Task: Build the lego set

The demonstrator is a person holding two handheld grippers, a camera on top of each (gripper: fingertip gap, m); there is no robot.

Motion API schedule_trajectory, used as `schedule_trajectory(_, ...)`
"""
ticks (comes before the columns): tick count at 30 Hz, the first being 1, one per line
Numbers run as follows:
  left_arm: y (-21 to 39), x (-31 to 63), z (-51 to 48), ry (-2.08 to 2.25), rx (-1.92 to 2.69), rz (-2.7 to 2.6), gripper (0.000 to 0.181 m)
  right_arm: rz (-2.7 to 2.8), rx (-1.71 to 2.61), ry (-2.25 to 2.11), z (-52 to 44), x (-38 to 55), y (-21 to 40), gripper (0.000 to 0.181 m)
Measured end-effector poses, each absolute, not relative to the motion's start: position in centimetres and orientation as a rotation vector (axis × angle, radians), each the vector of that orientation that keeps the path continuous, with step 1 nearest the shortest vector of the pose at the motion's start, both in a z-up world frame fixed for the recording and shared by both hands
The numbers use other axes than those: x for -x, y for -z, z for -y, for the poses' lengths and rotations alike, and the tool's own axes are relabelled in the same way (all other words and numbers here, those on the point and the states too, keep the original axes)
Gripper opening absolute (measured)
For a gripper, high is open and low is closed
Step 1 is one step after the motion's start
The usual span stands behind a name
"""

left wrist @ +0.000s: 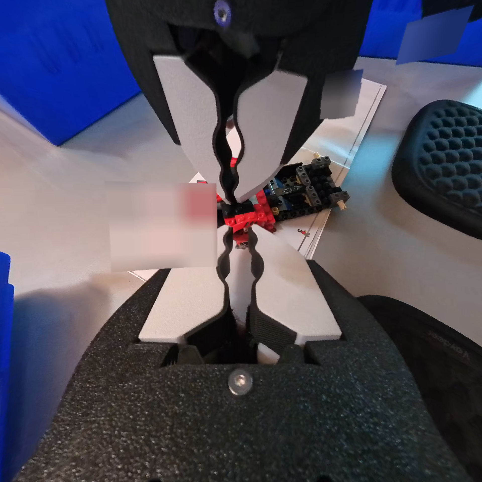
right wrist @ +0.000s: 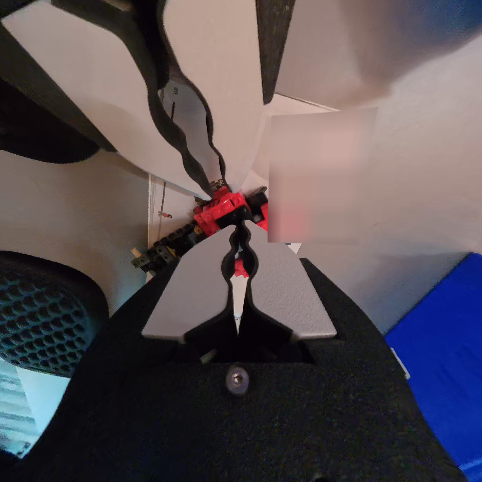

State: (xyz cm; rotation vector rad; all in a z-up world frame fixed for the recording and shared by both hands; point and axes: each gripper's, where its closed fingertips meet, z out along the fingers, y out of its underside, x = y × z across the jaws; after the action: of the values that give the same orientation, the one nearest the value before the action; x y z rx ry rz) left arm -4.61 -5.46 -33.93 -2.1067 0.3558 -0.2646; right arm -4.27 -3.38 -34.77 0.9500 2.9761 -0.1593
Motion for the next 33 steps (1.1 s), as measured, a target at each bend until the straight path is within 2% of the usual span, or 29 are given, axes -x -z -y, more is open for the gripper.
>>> schedule_trajectory(10,33.6,4.9,5.5,0.293,2.087,-0.319,0.01,-2.971,-0.948,0.103,3.4,4.3,34.7,0.0)
schedule_trajectory(16,33.6,5.0,5.5,0.273,2.088,-0.319,0.011,-2.936,-0.903,0.329,4.3,4.7,33.8,0.0)
schedule_trajectory(23,33.3,5.3,5.5,0.284,2.075,-0.29,0.011,-3.02,-0.756,0.304,4.0,4.9,34.5,0.0)
schedule_trajectory(33,34.6,4.5,5.6,0.273,2.15,-0.375,0.009,-3.019,-0.83,0.311,4.2,4.9,34.6,0.0)
